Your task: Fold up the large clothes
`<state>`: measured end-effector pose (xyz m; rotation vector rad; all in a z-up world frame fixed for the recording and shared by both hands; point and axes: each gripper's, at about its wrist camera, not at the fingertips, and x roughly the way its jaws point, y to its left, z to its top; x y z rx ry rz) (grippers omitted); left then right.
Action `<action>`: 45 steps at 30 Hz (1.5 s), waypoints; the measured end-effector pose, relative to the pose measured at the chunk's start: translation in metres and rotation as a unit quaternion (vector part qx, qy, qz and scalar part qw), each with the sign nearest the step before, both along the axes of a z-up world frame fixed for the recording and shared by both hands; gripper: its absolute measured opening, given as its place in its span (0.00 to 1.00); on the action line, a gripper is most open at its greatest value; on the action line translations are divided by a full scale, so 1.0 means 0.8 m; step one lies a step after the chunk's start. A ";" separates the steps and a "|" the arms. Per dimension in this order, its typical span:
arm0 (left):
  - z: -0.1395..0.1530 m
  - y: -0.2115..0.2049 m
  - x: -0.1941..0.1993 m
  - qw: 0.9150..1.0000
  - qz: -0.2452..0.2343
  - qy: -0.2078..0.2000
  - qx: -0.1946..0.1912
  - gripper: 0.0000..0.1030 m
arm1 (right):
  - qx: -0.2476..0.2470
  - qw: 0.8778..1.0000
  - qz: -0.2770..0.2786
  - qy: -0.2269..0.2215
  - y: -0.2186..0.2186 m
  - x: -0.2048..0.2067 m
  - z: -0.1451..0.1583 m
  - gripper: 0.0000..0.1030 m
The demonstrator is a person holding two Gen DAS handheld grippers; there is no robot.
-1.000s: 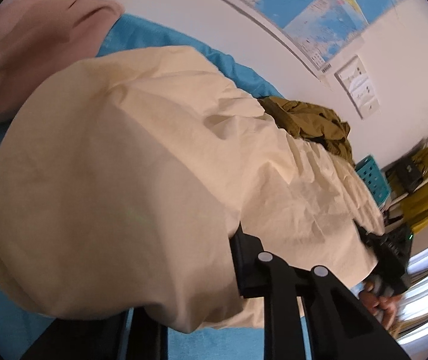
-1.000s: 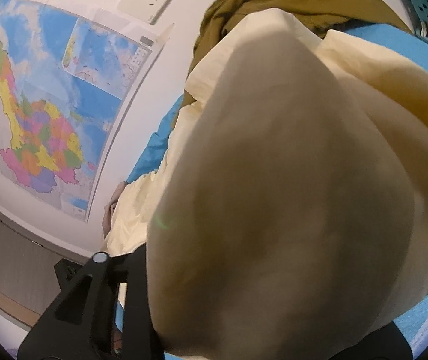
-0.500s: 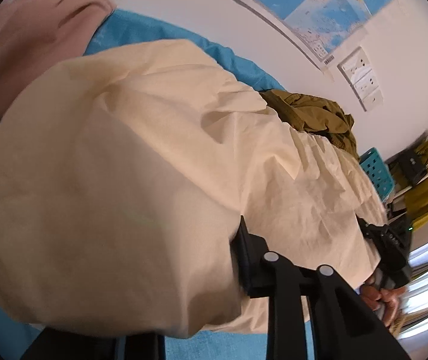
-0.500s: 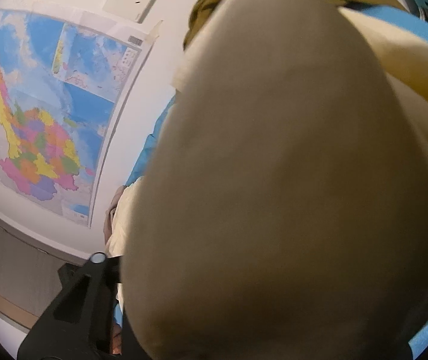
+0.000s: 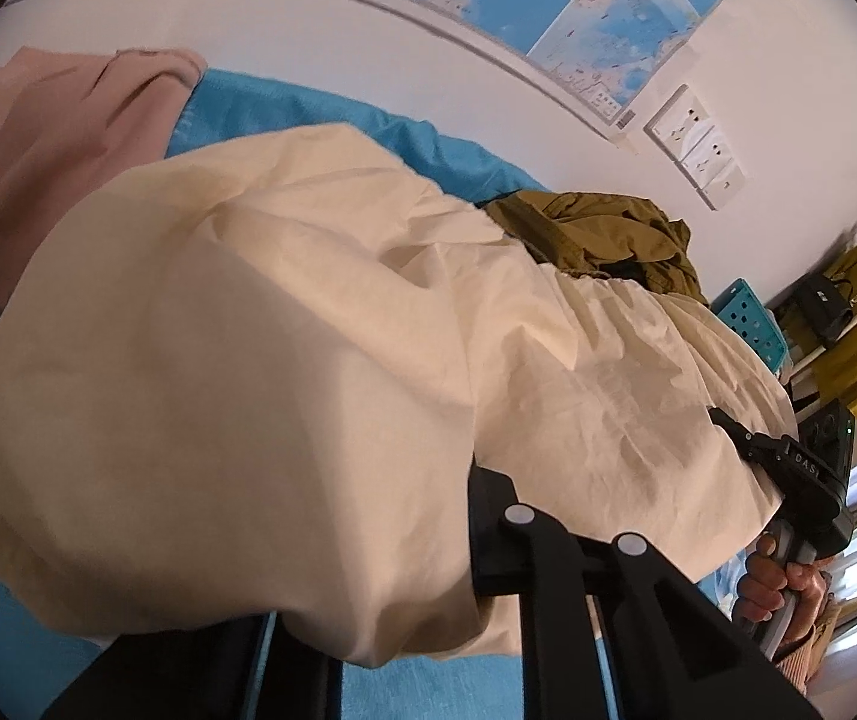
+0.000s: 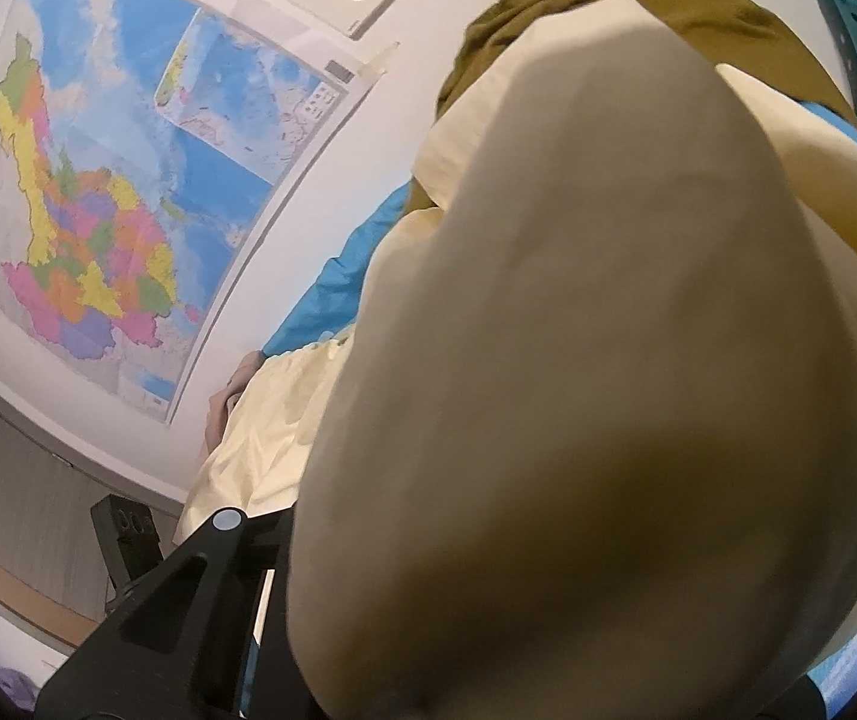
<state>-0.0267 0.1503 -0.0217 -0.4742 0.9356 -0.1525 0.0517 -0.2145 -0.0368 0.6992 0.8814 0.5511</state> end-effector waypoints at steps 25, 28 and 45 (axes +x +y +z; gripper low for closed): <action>0.139 0.036 0.026 0.993 -0.038 -0.103 0.040 0.09 | 0.002 0.990 0.055 -0.129 0.058 0.015 0.117 0.14; 0.170 0.056 0.029 0.991 -0.027 -0.125 0.047 0.09 | 0.009 0.986 0.069 -0.153 0.077 0.026 0.144 0.14; 0.304 0.289 -0.019 0.956 0.158 -0.215 0.126 0.09 | 0.070 0.943 0.212 -0.246 0.319 0.094 0.229 0.14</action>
